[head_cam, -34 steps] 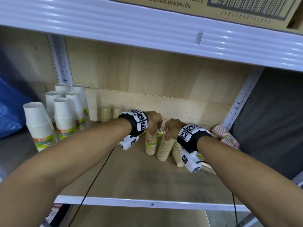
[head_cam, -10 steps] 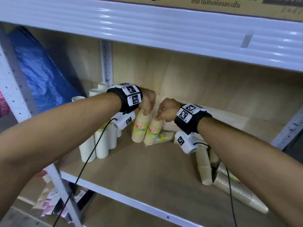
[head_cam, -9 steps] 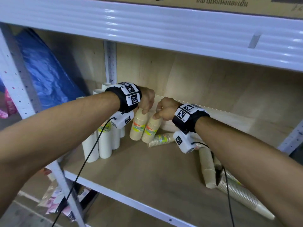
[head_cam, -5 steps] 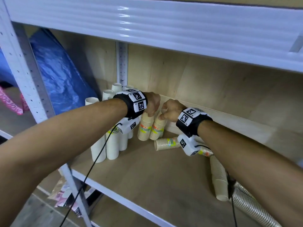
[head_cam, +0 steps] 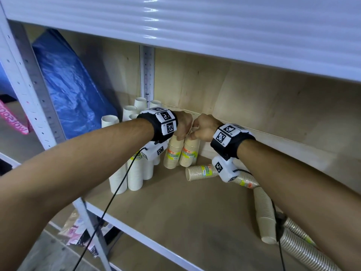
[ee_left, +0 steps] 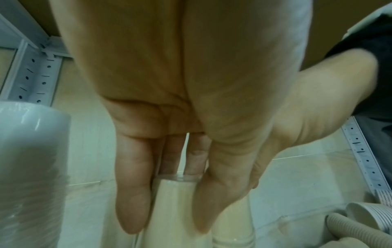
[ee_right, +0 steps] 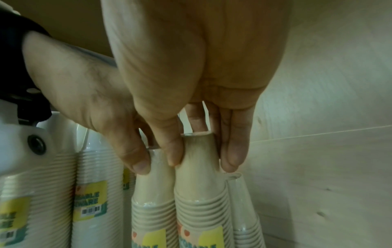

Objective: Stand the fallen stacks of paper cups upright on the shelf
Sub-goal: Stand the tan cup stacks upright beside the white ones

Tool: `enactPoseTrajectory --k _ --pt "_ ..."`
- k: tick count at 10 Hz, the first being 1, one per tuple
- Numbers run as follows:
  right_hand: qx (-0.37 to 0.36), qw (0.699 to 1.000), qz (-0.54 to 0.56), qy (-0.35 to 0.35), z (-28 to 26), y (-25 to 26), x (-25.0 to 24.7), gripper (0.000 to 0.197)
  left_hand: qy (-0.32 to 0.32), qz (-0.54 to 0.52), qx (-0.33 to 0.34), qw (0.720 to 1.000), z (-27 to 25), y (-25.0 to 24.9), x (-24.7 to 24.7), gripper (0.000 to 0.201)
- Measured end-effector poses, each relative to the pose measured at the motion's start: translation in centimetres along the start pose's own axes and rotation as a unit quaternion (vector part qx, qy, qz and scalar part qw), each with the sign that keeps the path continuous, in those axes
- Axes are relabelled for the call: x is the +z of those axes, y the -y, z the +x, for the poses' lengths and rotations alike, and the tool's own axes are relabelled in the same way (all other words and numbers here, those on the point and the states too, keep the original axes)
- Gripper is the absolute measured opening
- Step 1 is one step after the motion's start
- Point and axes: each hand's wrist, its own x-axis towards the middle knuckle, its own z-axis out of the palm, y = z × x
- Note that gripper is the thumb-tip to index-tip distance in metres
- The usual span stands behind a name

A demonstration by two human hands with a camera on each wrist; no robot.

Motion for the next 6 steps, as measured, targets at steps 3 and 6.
enactPoseTrajectory --k 3,6 --pt "0.009 1.0 0.006 0.015 0.3 -0.4 2.0 0.04 0.052 -0.012 -0.003 0.999 0.2 0.2 0.7 0.034" --pt "0.024 0.998 -0.023 0.05 1.2 -0.5 3.6 0.033 -0.001 -0.025 -0.024 0.999 1.6 1.0 3.5 0.032"
